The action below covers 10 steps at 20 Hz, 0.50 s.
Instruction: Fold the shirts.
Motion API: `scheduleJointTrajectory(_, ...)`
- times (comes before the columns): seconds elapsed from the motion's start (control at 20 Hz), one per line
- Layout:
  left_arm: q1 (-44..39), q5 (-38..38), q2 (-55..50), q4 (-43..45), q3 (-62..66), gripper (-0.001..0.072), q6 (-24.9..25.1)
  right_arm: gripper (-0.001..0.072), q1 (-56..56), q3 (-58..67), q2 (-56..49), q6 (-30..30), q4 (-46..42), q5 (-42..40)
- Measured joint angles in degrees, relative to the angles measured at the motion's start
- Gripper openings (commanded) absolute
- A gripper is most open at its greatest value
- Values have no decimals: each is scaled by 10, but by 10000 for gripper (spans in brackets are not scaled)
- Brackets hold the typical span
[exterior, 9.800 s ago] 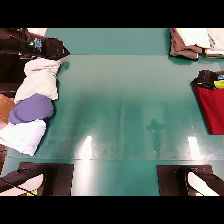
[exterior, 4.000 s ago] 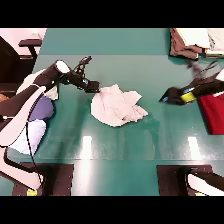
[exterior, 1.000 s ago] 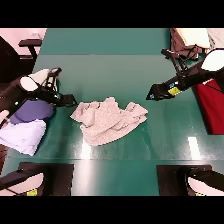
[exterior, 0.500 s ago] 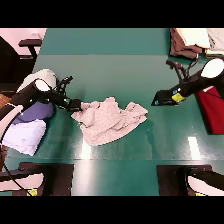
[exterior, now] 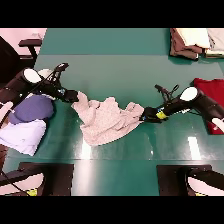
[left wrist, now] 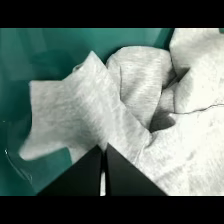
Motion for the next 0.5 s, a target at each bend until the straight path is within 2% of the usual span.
scheduleJointTrajectory(0.25, 0, -3, 5, 2, 5, 20, 0, 422, 9, -16, -38, -3, 51, -59)
scheduleJointTrajectory(0.3, 0, -3, 5, 2, 6, 20, 0, 338, 10, -18, -41, -3, 58, -68)
scheduleJointTrajectory(0.5, 0, 2, 6, 2, 6, 20, 0, 316, 11, -20, -48, -8, 88, -85)
